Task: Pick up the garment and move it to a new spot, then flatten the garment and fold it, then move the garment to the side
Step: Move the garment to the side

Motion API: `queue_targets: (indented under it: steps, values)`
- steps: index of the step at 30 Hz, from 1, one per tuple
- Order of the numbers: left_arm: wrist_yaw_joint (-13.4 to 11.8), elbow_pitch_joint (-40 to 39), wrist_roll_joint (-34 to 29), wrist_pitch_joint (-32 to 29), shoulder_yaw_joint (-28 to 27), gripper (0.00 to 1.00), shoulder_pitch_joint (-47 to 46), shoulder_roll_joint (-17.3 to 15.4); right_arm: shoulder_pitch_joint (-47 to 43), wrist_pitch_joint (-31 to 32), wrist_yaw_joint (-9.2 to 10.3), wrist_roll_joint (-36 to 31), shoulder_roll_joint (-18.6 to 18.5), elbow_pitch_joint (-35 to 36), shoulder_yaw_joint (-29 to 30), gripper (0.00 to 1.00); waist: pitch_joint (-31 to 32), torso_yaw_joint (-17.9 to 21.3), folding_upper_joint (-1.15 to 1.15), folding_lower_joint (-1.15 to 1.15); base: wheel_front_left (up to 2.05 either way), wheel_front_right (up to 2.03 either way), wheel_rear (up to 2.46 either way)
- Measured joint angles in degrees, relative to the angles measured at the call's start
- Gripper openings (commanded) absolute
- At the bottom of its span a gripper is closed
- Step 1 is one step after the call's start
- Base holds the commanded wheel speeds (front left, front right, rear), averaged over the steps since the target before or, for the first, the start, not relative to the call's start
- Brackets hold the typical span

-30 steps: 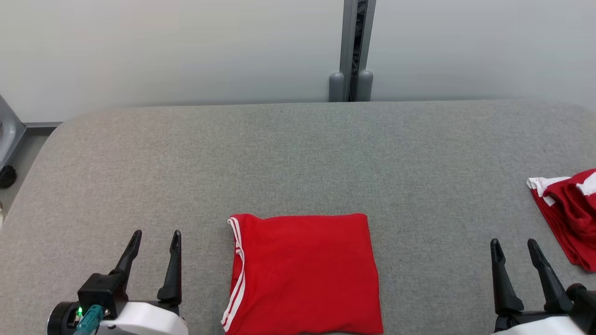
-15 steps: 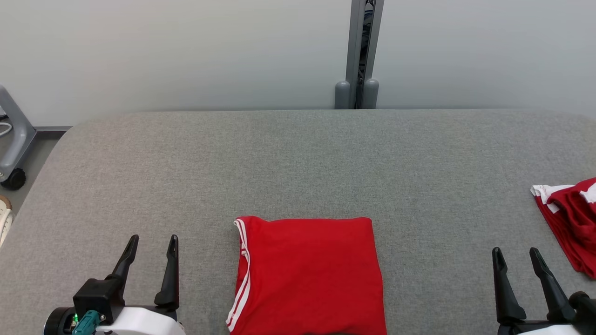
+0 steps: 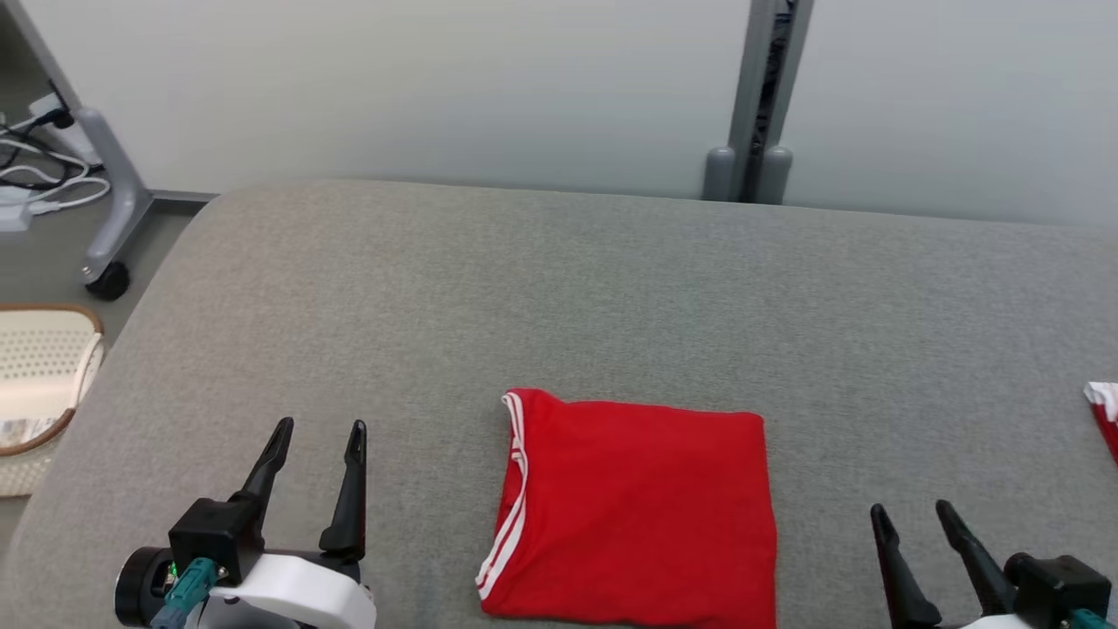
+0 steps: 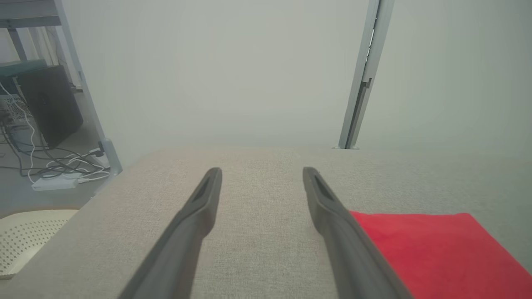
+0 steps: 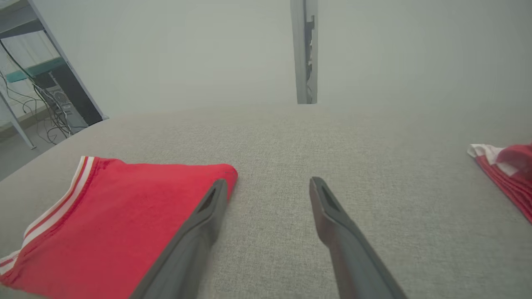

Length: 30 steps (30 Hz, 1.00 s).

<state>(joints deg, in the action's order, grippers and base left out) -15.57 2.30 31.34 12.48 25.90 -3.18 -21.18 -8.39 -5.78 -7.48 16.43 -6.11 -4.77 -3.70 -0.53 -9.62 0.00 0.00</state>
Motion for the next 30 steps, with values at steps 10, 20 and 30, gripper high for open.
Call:
queue_targets:
  steps: [10, 20, 30]
  values:
    - [0.98, 2.1, 0.41, 1.41, -0.08, 1.0, -1.96, 2.35, 2.99, 1.93, 0.0, 2.66, -1.34, -6.99, -4.2, 1.0, -3.28, -7.95, 0.0, 0.0, 0.0, 0.0, 0.0]
    - [2.38, 3.67, 0.13, 2.19, -0.52, 1.0, -3.18, 4.07, 6.64, 7.15, 0.0, 4.32, -2.42, -11.94, -5.99, 1.0, -6.81, -11.43, 0.0, 0.0, 0.0, 0.0, 0.0]
    - [3.87, 4.48, -1.09, 2.38, -1.4, 1.0, -4.51, 5.58, 8.44, 5.17, -0.03, 3.63, -3.54, -10.58, -5.71, 0.0, -8.67, -9.45, 0.0, 0.0, 0.0, 0.0, 0.0]
